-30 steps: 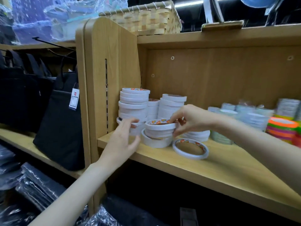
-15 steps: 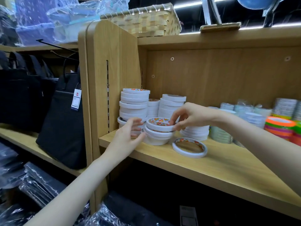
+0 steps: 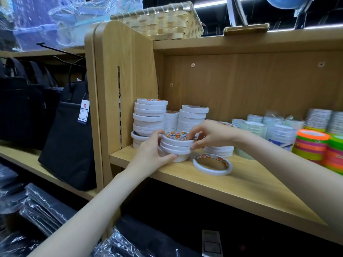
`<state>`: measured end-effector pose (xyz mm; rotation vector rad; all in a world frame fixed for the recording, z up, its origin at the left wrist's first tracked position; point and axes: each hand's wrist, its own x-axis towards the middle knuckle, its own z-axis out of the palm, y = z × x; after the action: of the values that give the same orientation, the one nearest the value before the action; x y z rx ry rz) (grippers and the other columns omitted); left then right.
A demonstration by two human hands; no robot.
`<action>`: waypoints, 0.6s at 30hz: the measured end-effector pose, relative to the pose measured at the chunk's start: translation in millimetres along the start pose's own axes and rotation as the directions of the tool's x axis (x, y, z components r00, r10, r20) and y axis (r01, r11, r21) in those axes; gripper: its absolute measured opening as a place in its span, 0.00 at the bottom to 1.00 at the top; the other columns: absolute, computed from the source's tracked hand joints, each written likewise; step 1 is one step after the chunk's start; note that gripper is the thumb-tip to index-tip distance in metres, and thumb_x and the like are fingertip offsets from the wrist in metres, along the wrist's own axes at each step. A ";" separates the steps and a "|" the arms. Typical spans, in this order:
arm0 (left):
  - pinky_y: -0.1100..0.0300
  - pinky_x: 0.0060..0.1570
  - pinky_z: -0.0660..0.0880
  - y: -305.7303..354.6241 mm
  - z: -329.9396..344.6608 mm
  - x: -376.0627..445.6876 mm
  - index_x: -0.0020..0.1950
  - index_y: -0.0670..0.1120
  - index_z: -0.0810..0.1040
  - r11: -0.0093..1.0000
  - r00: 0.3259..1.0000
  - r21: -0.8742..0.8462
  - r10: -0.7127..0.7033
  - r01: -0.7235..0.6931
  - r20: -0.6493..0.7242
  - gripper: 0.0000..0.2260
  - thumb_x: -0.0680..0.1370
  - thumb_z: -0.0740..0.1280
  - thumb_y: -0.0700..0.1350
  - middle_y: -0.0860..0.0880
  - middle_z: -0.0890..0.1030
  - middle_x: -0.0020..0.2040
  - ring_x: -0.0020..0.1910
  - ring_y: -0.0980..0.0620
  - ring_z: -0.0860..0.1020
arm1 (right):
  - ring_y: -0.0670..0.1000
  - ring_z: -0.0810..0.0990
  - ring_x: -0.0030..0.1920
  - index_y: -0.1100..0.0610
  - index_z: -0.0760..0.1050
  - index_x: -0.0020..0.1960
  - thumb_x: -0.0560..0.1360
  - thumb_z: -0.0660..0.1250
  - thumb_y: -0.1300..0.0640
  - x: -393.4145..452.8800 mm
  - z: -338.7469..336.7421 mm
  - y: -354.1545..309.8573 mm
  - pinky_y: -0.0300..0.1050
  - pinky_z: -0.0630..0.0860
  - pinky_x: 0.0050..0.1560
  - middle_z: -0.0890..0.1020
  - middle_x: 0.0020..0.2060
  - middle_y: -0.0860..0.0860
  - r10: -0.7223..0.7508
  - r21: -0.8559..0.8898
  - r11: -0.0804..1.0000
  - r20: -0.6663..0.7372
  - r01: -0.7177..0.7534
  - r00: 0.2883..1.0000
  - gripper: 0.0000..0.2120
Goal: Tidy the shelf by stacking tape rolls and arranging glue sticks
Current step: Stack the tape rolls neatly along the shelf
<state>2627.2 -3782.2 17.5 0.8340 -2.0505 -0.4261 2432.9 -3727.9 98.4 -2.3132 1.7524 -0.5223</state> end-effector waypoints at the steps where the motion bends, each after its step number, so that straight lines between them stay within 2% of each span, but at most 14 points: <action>1: 0.61 0.60 0.70 0.2 -0.4 0.2 0.68 0.47 0.65 0.999 1.000 -0.031 -0.011 0.011 -0.017 0.32 0.68 0.75 0.48 0.49 0.75 0.62 0.60 0.54 0.73 | 0.46 0.78 0.34 0.54 0.78 0.47 0.71 0.72 0.59 0.8 0.5 -0.2 0.37 0.74 0.38 0.80 0.34 0.43 0.004 0.005 1.000 0.000 -0.004 1.000 0.06; 5: 0.66 0.54 0.71 0.0 -3.4 0.8 0.67 0.48 0.67 0.986 0.998 -0.158 -0.059 0.052 -0.039 0.29 0.69 0.74 0.46 0.52 0.75 0.57 0.54 0.56 0.75 | 0.46 0.78 0.36 0.57 0.78 0.47 0.72 0.71 0.60 1.5 -1.5 -4.2 0.37 0.74 0.35 0.81 0.37 0.48 -0.025 0.114 0.993 0.069 0.017 0.997 0.04; 12: 0.72 0.49 0.69 2.4 -4.6 2.6 0.67 0.47 0.68 0.972 0.996 -0.231 -0.068 0.051 -0.066 0.27 0.71 0.73 0.45 0.53 0.74 0.54 0.52 0.57 0.75 | 0.47 0.76 0.35 0.54 0.78 0.42 0.72 0.70 0.64 0.7 -5.1 -6.6 0.38 0.73 0.37 0.80 0.33 0.42 -0.043 0.180 0.983 0.076 0.028 0.996 0.05; 15: 0.68 0.55 0.71 5.8 -4.1 4.2 0.66 0.47 0.68 0.963 0.992 -0.268 -0.028 -0.006 -0.125 0.26 0.70 0.73 0.45 0.51 0.74 0.56 0.56 0.55 0.75 | 0.47 0.76 0.34 0.55 0.77 0.41 0.71 0.70 0.64 -4.0 -10.0 -7.1 0.36 0.74 0.36 0.79 0.30 0.40 -0.053 0.199 0.979 0.030 0.046 0.998 0.06; 18: 0.61 0.59 0.73 13.3 -3.7 10.2 0.66 0.46 0.69 0.950 0.984 -0.306 0.003 -0.059 -0.181 0.24 0.72 0.71 0.44 0.49 0.76 0.57 0.56 0.54 0.77 | 0.48 0.76 0.33 0.54 0.75 0.38 0.71 0.71 0.64 -11.6 -23.7 -8.4 0.35 0.72 0.34 0.77 0.27 0.41 -0.031 0.160 0.986 -0.097 0.046 0.995 0.08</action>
<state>2620.7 -3779.8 33.2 0.6231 -1.7703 -0.6161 2428.4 -3713.0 121.3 -2.2469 1.6405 -0.7627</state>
